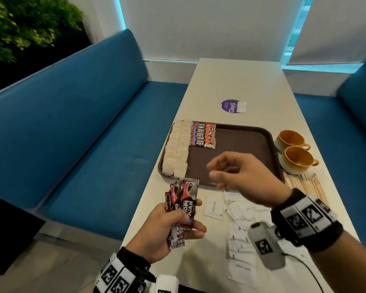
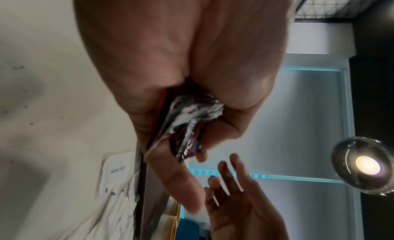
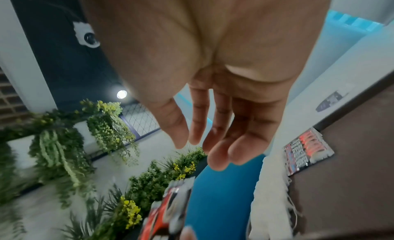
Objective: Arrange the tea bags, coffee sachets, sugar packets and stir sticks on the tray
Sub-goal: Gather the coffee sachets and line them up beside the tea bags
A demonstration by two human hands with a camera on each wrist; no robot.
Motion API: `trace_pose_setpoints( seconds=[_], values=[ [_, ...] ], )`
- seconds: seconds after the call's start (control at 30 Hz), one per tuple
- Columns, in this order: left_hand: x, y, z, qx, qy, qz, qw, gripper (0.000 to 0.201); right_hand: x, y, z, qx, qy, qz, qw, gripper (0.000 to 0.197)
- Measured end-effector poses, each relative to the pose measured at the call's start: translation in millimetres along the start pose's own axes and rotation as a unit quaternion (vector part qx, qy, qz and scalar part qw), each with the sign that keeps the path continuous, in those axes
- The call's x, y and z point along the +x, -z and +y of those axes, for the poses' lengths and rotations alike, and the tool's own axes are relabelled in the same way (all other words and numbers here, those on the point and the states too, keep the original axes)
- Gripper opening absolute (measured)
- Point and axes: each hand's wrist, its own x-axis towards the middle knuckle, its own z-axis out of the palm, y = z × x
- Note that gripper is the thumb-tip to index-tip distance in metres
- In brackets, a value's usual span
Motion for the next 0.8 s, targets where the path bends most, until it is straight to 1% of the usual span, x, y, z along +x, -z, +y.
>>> trace_pose_setpoints(
  seconds=[0.2,0.27,0.4,0.43,0.5,0.6,0.7,0.8],
  values=[
    [-16,-15,-8,0.068,0.013,-0.026,0.997,0.026,-51,-35,34,0.124,-0.034,0.054,0.99,0.029],
    [-18,-18,-11,0.097,0.014,-0.029,0.995,0.021,-62,-41,40,0.147,-0.028,0.065,0.987,0.026],
    [-21,-24,-15,0.129,0.014,-0.014,0.991,0.02,-76,-41,49,0.196,-0.028,0.091,0.976,0.022],
    [-21,-26,-16,0.128,0.008,-0.005,0.992,0.018,-79,-39,50,0.213,-0.032,0.095,0.972,0.022],
    [-21,-27,-17,0.114,-0.015,0.036,0.993,0.013,-83,-37,53,0.235,-0.04,0.102,0.966,0.022],
    [-18,-26,-19,0.074,-0.053,0.087,0.992,0.013,-89,-39,54,0.25,-0.049,0.112,0.961,0.032],
    [-16,-27,-21,0.027,-0.066,0.105,0.992,0.015,-93,-42,55,0.256,-0.042,0.133,0.956,0.034],
    [-16,-29,-22,-0.001,-0.077,0.12,0.99,0.018,-92,-41,56,0.249,-0.017,0.171,0.953,0.028]
  ],
)
